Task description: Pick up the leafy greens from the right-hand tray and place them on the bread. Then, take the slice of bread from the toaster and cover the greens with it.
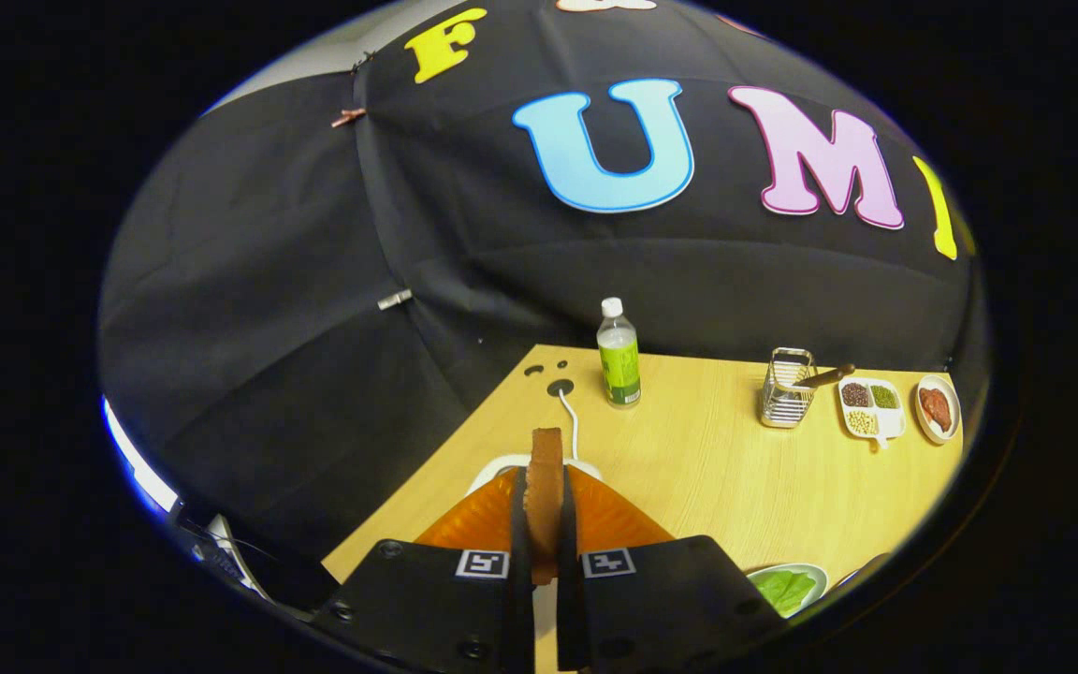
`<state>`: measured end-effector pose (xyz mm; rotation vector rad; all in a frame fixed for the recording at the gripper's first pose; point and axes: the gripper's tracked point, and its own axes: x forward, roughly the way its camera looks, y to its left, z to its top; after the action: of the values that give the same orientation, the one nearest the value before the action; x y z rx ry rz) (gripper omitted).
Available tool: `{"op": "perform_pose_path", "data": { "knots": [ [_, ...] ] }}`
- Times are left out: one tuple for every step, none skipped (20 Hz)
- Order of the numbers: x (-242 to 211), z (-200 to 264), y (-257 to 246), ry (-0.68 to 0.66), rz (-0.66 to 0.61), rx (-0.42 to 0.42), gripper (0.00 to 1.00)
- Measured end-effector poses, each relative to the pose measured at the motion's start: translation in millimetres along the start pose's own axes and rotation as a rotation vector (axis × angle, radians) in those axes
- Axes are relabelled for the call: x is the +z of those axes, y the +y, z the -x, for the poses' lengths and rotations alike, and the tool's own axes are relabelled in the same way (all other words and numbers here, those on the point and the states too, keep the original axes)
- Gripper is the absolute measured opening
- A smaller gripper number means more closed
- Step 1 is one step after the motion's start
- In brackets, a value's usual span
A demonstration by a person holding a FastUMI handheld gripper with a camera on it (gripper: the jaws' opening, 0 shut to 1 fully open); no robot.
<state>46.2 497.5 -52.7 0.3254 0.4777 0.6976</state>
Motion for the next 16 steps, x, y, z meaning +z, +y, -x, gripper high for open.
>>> {"op": "perform_pose_path", "data": {
  "knots": [
    [11,8,-5,-0.020,-0.017,0.004,0.14],
    [20,19,-10,-0.038,-0.029,0.006,0.13],
    [29,32,-17,-0.057,-0.040,0.005,0.14],
    [37,45,-26,-0.079,-0.052,-0.001,0.14],
    [43,59,-36,-0.098,-0.065,-0.012,0.13],
    [48,72,-50,-0.114,-0.078,-0.031,0.14],
    [49,85,-65,-0.129,-0.087,-0.057,0.14],
    [46,96,-84,-0.136,-0.094,-0.093,0.14],
    [40,106,-102,-0.137,-0.106,-0.126,0.14],
    [31,116,-120,-0.136,-0.128,-0.160,0.14],
    [22,123,-135,-0.135,-0.146,-0.192,0.14],
    [9,128,-152,-0.133,-0.166,-0.220,0.14],
    [-4,132,-166,-0.127,-0.191,-0.251,0.13],
    [-21,134,-182,-0.119,-0.217,-0.282,0.14],
    [-39,136,-195,-0.108,-0.238,-0.310,0.14],
    [-56,137,-208,-0.099,-0.259,-0.335,0.14]
  ]
}}
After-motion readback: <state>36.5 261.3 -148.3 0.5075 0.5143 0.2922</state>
